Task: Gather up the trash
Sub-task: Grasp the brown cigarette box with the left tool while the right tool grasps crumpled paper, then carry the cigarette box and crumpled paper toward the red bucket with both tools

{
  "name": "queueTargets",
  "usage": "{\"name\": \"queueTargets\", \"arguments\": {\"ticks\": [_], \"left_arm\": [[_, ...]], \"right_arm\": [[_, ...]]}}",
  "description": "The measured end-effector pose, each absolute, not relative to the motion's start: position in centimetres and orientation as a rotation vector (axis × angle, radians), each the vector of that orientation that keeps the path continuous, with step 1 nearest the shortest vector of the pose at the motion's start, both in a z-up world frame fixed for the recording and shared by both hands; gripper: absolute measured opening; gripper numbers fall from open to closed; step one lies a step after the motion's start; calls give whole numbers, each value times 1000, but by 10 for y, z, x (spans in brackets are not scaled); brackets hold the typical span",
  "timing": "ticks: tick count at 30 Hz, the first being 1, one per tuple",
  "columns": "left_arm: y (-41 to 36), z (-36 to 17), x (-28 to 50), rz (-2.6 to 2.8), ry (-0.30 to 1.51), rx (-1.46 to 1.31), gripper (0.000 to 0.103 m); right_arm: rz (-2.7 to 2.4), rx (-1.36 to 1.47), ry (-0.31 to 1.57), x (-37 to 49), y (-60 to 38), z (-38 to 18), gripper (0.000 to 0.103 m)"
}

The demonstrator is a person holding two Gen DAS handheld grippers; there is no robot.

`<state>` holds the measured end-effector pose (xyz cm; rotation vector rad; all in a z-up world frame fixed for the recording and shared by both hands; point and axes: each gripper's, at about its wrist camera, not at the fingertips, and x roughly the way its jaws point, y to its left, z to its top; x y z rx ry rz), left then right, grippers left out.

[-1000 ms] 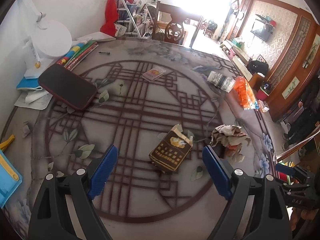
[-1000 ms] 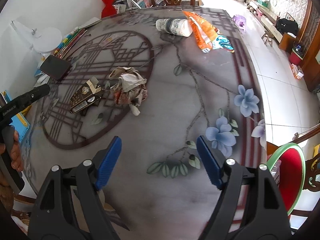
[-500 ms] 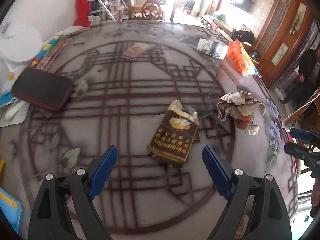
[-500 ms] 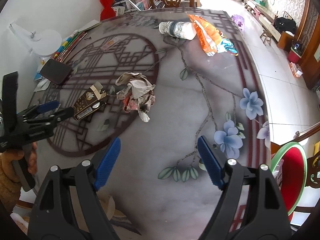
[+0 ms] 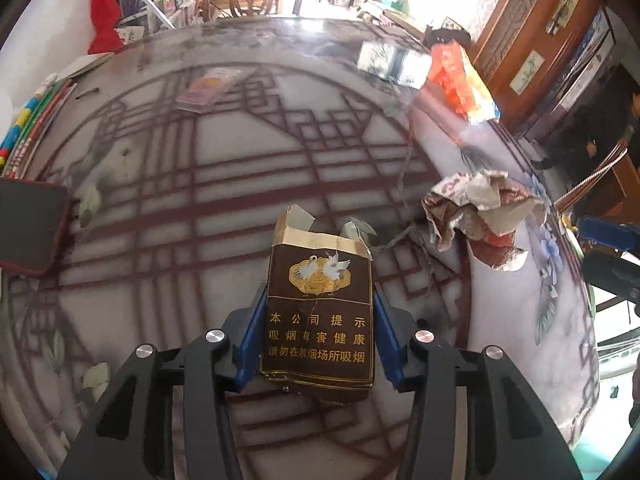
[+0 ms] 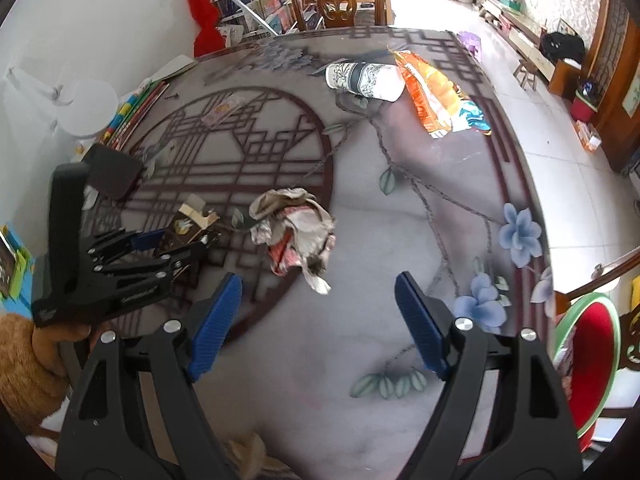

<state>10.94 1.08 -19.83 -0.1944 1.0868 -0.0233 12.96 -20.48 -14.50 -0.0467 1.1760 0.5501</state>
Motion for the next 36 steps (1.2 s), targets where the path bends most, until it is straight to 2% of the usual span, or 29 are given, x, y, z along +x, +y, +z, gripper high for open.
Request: {"name": "queueTargets", "arguments": {"ticks": [8,9,10,11,12,13,15,36], "left_arm": [[56,-175,89,47,1036,-263,46],[61,-172,86,60,1027,-265,46],[67,-168,81,75,1014,-269,46],[71,-164,78,86,1003,-275,46],[75,-162,76,92,995,-280,46],[78,-160,72,101,985,-288,46],[83,-155,66,117,971,-308,46],[54,-51,30,102,749,-306,46]], "right_arm": [[524,-30,1222,158,-155,-174,80],[529,-40,1233,159,-151,-178,73],[534,-62,1256,159,-145,-184,60],[531,-79,1263,158,-143,-187,51],[532,-83,1267,158,-141,-188,33],[535,-60,1273,158,-142,-188,27],[535,-25,1263,156,-145,-182,22],[471,-25,895,75,-188,-33,21]]}}
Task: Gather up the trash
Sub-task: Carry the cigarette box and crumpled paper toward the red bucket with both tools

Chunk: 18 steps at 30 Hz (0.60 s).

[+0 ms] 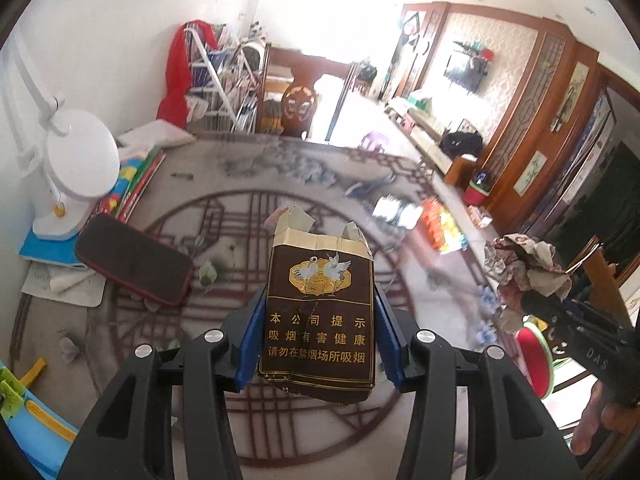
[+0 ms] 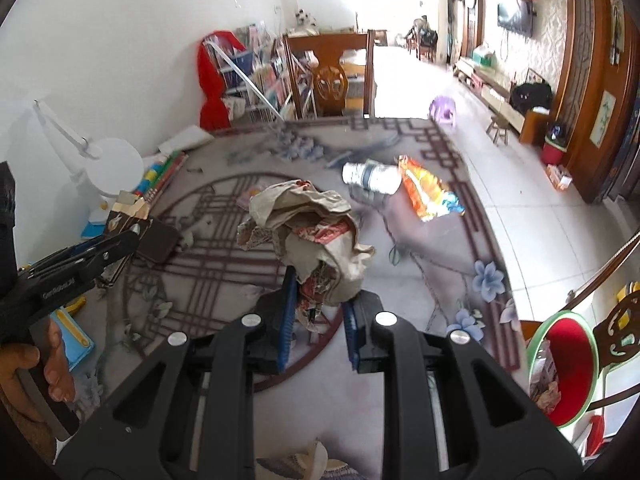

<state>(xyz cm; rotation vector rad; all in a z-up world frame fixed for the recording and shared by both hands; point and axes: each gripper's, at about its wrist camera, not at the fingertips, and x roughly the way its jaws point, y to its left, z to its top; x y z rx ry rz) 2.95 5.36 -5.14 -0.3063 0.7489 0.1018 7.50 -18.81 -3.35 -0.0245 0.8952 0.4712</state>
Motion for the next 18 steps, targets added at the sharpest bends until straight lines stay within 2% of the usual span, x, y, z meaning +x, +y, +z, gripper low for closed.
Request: {"name": "queueTargets", "arguments": {"ticks": [18], "left_arm": [[10,-22,14,73,685,-263,46]], "right_arm": [[496,28,792,45,-226,3,22]]}}
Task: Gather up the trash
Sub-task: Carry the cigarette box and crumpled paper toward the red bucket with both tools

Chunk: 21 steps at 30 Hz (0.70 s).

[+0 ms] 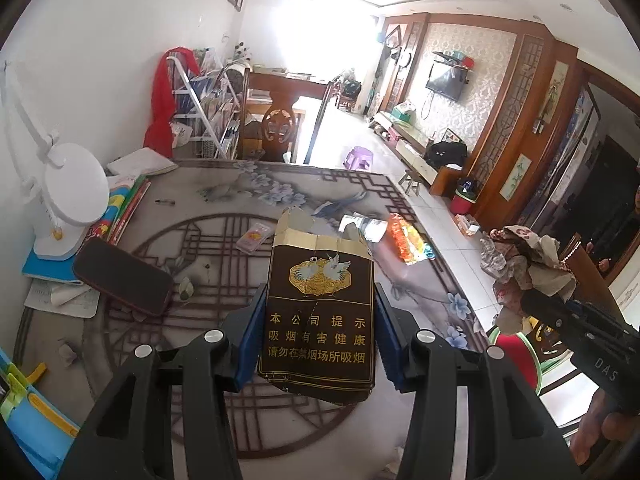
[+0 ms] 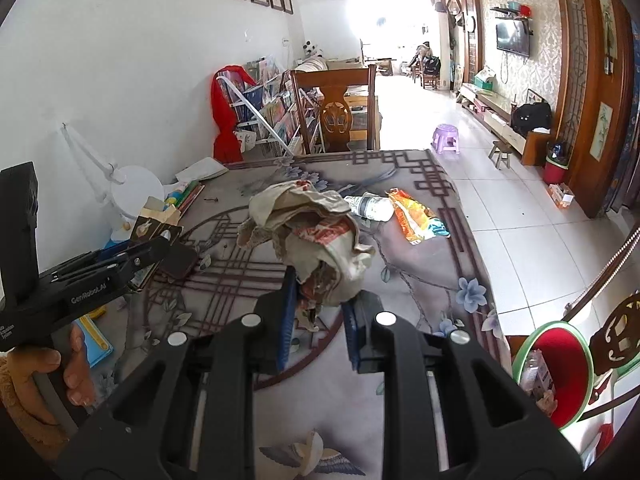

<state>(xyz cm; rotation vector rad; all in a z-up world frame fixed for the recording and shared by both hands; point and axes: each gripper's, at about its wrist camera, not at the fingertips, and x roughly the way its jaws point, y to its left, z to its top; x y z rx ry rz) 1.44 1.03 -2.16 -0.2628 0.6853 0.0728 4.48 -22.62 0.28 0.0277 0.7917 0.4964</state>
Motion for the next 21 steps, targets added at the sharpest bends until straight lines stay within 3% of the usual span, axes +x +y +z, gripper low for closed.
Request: {"name": "queueTargets", "arguments": {"ticks": [21], "left_arm": [[-38,-18,32,19,703,-210,46]], "right_arm": [[415,66,807,44,-285,-11,22]]}}
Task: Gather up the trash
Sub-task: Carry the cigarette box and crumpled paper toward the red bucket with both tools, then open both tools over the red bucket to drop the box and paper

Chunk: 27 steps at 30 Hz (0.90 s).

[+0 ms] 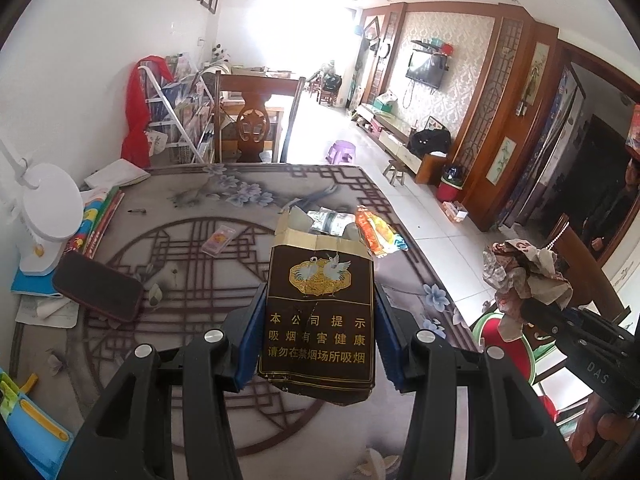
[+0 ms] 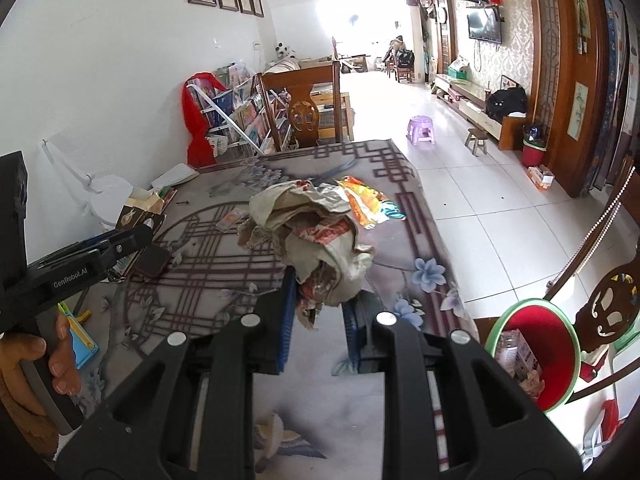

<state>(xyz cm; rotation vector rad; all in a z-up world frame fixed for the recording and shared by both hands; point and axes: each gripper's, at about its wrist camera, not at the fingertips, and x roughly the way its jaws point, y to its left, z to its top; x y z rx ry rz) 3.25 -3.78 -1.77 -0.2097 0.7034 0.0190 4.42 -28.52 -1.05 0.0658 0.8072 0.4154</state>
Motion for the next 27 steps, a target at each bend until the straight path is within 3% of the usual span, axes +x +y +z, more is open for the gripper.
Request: {"name": "queueTargets", "arguments": {"ticks": [12,27], "left_arm": [[-110,-27,55,-12,741,-269,46],[-333,-102,125,-447,936,-177,47]], "right_arm": [[438,93,856,85,-364,-38,22],[148,111,1089,90,-545,-132,22]]}}
